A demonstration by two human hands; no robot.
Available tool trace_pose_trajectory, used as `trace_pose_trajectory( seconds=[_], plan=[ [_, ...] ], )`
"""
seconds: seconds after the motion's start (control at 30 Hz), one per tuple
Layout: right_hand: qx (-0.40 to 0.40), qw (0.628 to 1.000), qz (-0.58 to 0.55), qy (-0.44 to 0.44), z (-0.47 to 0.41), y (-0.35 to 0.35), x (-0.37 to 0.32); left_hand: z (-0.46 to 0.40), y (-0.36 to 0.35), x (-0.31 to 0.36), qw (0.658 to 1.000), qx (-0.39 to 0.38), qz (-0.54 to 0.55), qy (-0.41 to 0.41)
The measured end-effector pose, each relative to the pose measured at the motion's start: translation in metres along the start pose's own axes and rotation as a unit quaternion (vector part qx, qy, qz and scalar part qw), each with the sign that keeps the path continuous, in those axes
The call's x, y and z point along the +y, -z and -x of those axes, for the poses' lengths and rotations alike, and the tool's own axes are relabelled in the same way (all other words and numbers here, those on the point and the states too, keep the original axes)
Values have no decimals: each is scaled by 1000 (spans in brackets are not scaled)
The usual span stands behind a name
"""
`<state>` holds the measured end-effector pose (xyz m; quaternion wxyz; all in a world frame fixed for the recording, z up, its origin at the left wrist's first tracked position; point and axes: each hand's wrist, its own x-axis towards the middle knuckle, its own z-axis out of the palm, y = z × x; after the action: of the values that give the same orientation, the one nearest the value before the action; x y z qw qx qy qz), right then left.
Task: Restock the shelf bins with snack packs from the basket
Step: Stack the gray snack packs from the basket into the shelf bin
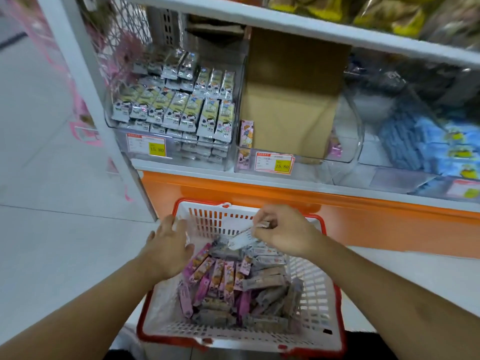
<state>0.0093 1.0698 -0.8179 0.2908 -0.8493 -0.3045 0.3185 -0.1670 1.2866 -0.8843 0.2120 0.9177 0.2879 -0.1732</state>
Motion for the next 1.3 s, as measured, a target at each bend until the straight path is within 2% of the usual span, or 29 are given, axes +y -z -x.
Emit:
trace_pose_trajectory(
  seconds=[0.1, 0.23, 0.3, 0.4, 0.5, 0.57, 0.67, 0.77, 0.87, 1.1, 1.13, 1.17, 1.23, 1.3],
  plan=[
    [-6, 998, -47, 28, 19, 35, -41, 8, 57, 43, 994, -26, 63, -85],
    [-26, 993, -103, 47, 37, 65, -79, 32, 121, 87, 969, 10, 196, -152],
    [-35, 988, -141, 45, 39, 69, -90, 52, 138, 93, 948, -29, 255, -187],
    [-42, 983, -177, 31, 36, 69, -106, 69, 148, 90, 928, -86, 288, -219],
    [-12, 983, -184, 7, 31, 64, -119, 66, 155, 89, 927, -67, 320, -184],
    [65, 984, -167, 15, 27, 62, -120, 64, 163, 88, 917, -54, 368, -144],
    [178, 975, -45, 129, 30, 63, -120, 60, 172, 82, 888, -29, 451, -88],
    [139, 962, 18, 233, 32, 57, -123, 56, 179, 81, 860, -13, 504, -74],
    [104, 969, 37, 220, 26, 46, -125, 54, 183, 80, 852, -17, 516, -89],
    [148, 974, 14, 169, 16, 37, -133, 48, 191, 73, 828, -42, 554, -78],
    [147, 975, 17, 168, 14, 38, -136, 47, 195, 71, 831, -41, 549, -75],
    [147, 974, 24, 171, 10, 39, -140, 46, 198, 67, 849, -16, 524, -72],
    [159, 970, 37, 182, -5, 46, -151, 40, 203, 54, 915, 104, 385, -62],
    [178, 965, 50, 184, -28, 57, -165, 33, 206, 37, 947, 226, 224, -37]
  ],
)
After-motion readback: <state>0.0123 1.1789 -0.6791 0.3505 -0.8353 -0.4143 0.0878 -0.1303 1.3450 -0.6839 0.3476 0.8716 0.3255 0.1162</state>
